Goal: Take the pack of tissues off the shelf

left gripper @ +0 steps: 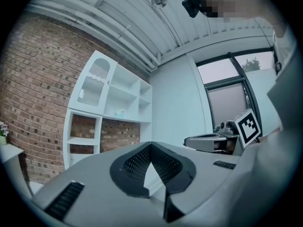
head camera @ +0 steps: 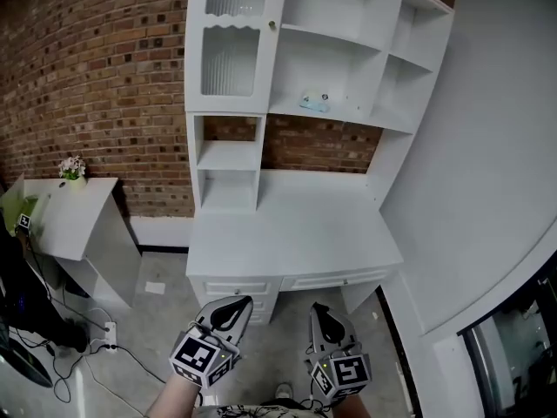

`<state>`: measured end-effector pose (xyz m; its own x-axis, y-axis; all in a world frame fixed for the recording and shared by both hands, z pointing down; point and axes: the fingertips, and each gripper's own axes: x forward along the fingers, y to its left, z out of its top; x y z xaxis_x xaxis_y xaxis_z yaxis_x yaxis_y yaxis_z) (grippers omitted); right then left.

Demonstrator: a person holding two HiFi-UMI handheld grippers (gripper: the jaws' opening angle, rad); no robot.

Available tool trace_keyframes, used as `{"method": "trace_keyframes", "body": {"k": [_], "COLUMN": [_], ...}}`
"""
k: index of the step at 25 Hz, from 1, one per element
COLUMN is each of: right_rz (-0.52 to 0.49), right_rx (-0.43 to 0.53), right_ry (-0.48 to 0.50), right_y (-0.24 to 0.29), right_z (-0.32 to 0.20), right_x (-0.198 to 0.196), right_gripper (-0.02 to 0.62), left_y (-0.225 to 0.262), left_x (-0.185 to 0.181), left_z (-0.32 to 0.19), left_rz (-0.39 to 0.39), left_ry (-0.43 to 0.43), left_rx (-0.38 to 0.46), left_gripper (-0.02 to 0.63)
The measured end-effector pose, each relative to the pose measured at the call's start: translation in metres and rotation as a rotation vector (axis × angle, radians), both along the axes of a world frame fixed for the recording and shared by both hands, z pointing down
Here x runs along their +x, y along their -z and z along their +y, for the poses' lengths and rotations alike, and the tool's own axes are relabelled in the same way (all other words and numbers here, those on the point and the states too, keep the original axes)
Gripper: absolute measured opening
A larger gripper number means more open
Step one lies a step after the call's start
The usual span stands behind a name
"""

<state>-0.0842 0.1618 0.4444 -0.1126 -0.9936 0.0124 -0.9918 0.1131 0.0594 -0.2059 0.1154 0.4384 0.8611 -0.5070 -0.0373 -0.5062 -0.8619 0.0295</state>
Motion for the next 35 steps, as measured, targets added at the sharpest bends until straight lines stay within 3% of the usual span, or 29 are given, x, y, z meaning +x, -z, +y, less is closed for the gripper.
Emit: {"method": "trace_keyframes", "body": {"k": [8,13,24,35], "right_rz": [0.033,0.026,0.029,0.063], "right_rx": [-0.007,-0.020,-0.044,-0.036], "right_ry": [0.067,0.084,0.123,0.154], "right_y": [0.011,0.010,-0.005,0.011], "right_z": [-0.040,-0.062,-0.148,-0.302], "right_x": [0.105,0.151,0.193,0.224], "right_gripper": [0.008,0.007,0.008,0.008], "left_y": [0.013,0.008,-0.012,0.002], "left_x": [0.106,0.149,0.176,0.209], "left_z": [-0.032,-0.049,-0.130,-0.280], "left_rz": [0.023,0.014,-0.012,0.011], "left_ry": [0.059,0.073,0.157,0.180], "left_rx": [0.004,-0.013,-0.060,-0.036], "left_gripper": [0.013,0.014,0.014,0.014]}}
